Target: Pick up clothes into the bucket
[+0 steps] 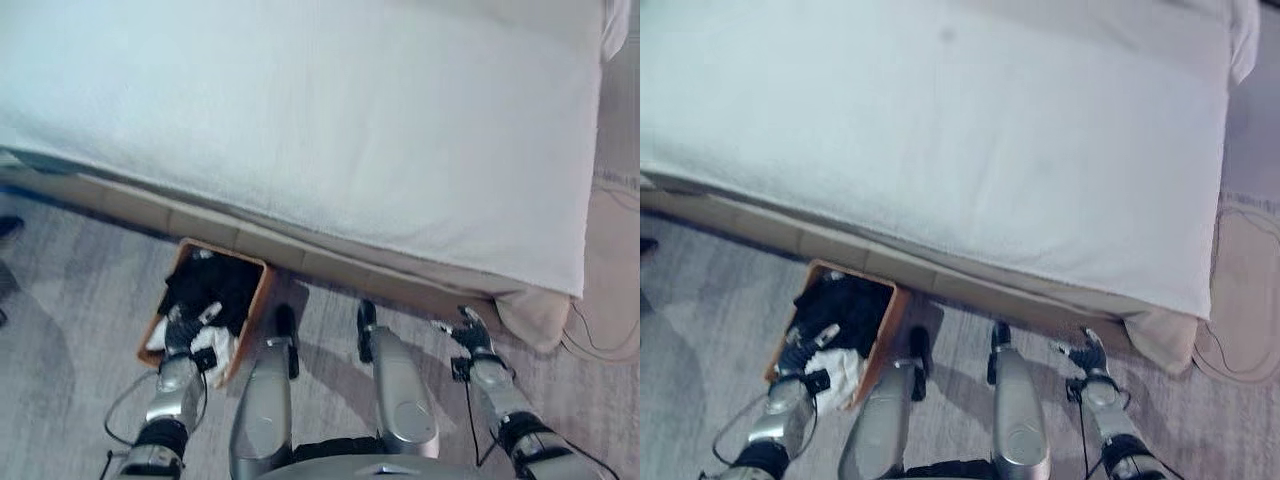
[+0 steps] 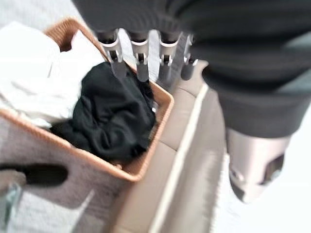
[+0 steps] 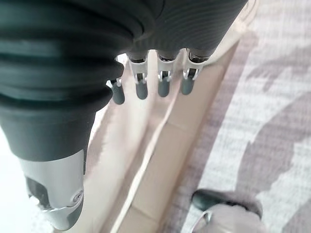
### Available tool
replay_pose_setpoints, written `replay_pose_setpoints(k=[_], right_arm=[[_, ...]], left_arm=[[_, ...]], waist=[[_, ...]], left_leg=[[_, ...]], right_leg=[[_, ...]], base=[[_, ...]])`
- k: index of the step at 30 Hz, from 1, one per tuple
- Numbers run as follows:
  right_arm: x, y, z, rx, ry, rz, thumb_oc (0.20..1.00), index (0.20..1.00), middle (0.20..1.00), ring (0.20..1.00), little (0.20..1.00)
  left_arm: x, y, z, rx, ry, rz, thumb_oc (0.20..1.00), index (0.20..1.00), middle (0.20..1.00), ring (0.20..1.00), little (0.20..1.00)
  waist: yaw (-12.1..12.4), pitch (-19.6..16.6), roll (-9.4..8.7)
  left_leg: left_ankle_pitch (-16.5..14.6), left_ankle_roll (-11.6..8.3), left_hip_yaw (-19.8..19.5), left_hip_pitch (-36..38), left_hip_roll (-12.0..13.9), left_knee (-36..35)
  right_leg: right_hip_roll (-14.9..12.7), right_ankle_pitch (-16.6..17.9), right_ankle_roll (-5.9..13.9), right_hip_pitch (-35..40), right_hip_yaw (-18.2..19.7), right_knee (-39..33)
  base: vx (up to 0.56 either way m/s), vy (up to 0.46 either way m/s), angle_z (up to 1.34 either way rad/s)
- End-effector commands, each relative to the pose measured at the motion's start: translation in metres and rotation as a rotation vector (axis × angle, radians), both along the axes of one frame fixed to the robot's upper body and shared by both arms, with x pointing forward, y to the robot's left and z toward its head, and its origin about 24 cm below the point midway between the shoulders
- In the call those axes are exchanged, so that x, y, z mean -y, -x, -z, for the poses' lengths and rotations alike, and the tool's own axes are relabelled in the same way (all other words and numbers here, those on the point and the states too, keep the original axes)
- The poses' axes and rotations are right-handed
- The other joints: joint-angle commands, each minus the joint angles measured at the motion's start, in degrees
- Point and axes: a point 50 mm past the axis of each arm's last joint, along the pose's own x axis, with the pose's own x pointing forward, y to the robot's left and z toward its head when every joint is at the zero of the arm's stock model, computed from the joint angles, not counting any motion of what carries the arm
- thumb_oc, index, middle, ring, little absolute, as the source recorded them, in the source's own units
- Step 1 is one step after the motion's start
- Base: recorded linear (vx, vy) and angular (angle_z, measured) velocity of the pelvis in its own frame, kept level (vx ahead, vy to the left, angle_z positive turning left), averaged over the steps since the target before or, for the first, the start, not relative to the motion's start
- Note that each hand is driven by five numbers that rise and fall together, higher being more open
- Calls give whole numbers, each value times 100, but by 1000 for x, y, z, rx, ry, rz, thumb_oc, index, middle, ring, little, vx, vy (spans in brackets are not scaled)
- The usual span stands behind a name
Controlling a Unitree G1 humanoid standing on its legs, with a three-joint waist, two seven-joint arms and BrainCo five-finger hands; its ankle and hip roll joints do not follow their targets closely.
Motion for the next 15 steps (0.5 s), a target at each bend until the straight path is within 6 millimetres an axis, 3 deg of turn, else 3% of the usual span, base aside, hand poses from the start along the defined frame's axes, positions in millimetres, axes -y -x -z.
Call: replay_pose_setpoints(k=[1,5,15], right_arm=[[18,16,5,-75,24,-7,1000,1000,1000,1000,1000],[19,35,17,-145,-28,19,1000,1000,1000,1000,1000],[7,62,37,-290,-90,-20,1000,1000,1000,1000,1000]], left_arm=[[-2,22,16,-72,27,23,1000,1000,1000,1000,1000],[0,43,32,-177,41,26,1000,1000,1000,1000,1000],[11,79,59,-411,-5,136,1000,1000,1000,1000,1000]], waist=[[-11,-497,128],[0,-892,209],[12,-1654,166]], left_leg=[[-95,-73,-285,152,-109,-77],[10,-139,-285,605,-75,-476],[236,-226,-146,1397,126,-1303]], right_leg=[[-176,453,282,563,-260,-823],[-58,488,267,1025,-369,-1262],[156,693,256,1959,-595,-2309]], base=[[67,-56,4],[85,-69,0],[67,-57,1]])
